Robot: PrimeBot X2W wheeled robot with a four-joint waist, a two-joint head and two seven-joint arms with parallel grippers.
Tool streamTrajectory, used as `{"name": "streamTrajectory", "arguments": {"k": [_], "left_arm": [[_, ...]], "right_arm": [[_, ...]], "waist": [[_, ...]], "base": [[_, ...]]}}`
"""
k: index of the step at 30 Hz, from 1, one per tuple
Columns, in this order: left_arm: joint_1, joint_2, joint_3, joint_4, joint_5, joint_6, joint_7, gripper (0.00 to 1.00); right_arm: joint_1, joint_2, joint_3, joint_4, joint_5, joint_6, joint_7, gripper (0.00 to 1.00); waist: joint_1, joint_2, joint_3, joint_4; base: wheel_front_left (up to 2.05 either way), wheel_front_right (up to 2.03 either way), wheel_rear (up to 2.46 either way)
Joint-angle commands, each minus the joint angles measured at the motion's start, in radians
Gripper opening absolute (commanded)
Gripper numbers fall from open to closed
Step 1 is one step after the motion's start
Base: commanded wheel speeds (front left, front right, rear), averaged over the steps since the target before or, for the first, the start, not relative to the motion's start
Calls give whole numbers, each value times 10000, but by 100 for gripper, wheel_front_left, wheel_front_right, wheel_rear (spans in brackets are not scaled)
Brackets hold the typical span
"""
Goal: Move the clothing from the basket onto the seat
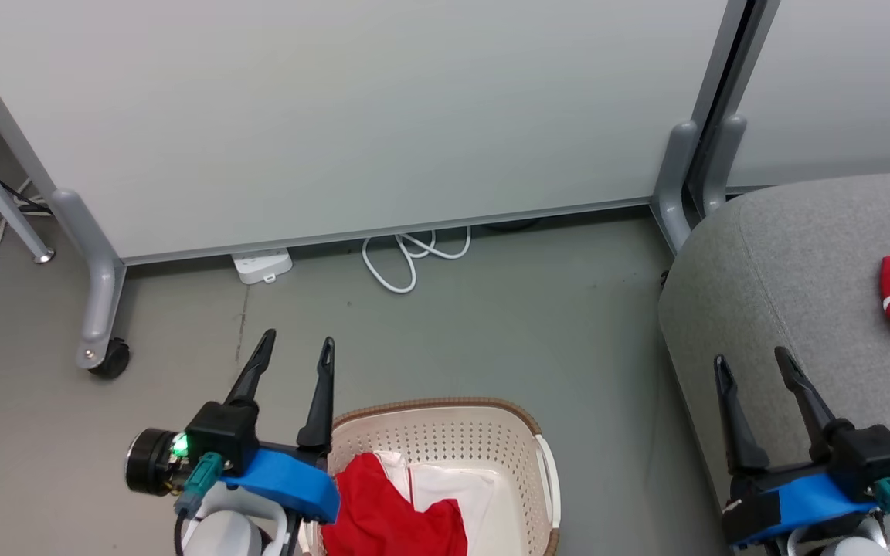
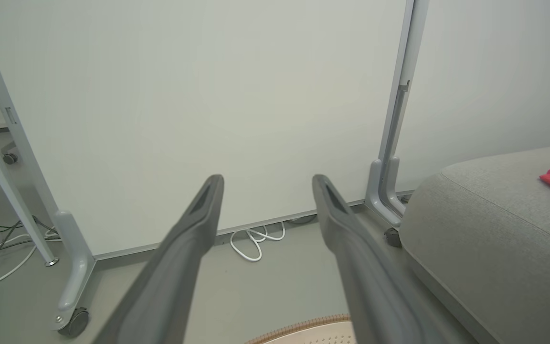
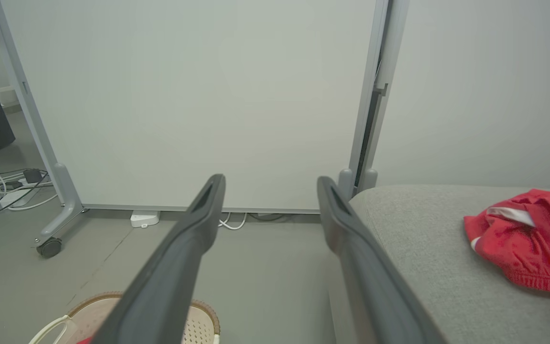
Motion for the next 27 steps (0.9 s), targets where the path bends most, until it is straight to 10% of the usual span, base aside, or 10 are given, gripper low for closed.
{"name": "streamTrajectory", "arguments": {"k": [1, 27], "left_arm": [[-251, -4, -118, 109, 69, -83, -25, 100], [-5685, 1360, -6656, 5969, -676, -57, -25, 100]], "right_arm": [[-268, -35, 23, -82, 47, 1, -35, 100], [-3695, 20, 720, -1068, 280, 1, -35, 100]], "waist": [[1, -1, 199, -132], [1, -1, 5172, -1977]], "base": [[0, 0, 0], [0, 0, 0]]}}
